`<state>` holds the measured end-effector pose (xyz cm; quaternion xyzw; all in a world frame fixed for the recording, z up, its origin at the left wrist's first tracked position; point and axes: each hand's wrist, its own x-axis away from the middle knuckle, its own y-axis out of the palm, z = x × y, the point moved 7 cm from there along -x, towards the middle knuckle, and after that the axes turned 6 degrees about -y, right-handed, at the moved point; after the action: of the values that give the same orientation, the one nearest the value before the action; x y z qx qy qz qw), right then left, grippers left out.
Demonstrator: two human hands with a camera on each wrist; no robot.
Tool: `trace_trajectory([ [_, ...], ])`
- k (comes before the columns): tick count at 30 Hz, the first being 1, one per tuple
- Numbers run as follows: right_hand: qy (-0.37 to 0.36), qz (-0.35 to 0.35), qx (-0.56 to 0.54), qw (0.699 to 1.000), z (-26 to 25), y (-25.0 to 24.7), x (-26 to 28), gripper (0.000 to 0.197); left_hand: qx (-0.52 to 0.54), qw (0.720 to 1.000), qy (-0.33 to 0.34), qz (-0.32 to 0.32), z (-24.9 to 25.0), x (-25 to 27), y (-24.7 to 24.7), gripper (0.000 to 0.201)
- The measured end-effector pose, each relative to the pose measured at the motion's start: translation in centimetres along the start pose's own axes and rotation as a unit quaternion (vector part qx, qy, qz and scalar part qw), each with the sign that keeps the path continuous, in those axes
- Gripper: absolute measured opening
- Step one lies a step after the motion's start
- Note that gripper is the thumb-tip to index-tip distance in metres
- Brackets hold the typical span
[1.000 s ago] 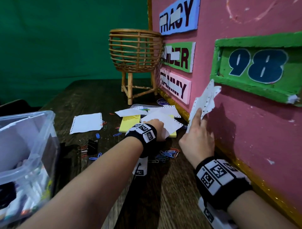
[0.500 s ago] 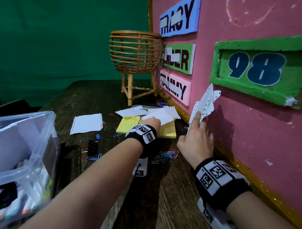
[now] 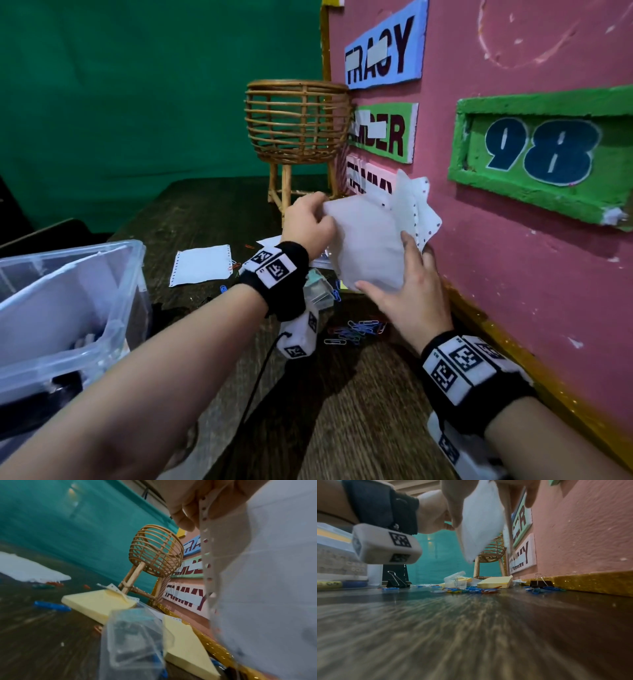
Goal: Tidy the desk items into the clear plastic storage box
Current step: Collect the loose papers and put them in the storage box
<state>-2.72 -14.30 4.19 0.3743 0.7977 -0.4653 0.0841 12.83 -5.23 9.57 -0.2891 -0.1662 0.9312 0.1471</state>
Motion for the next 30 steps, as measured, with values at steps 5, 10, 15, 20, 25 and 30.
trace_trajectory([
  [5,-0.086,0.046,-0.017,0.995,-0.9,-0.3,0.1,0.05,0.108,0.993,-0.042,-0.024,-0.8,0.6,1.5,0.011],
  [10,-0.079,0.11,-0.023,0.991,-0.7,-0.8,0.0,0.055,-0.171,0.983,-0.058,-0.032,-4.1,-0.8,1.1,0.037],
  [15,-0.065,0.073,-0.006,0.995,-0.4,-0.4,-0.3,0.094,-0.414,0.879,-0.225,-0.069,-11.7,-1.6,-3.9,0.042],
  [20,-0.018,0.034,0.038,0.999,0.7,1.0,-1.8,0.078,-0.528,0.777,-0.326,-0.107,-16.0,0.9,-4.6,0.043],
  [25,0.023,0.024,0.126,0.991,1.3,1.2,-2.7,0.07,-0.559,0.737,-0.359,-0.123,-14.4,2.7,-5.1,0.042],
  [30,0.04,0.037,0.14,0.989,2.0,1.4,-3.5,0.077,-0.56,0.743,-0.36,-0.066,-16.2,-0.2,-6.9,0.042],
])
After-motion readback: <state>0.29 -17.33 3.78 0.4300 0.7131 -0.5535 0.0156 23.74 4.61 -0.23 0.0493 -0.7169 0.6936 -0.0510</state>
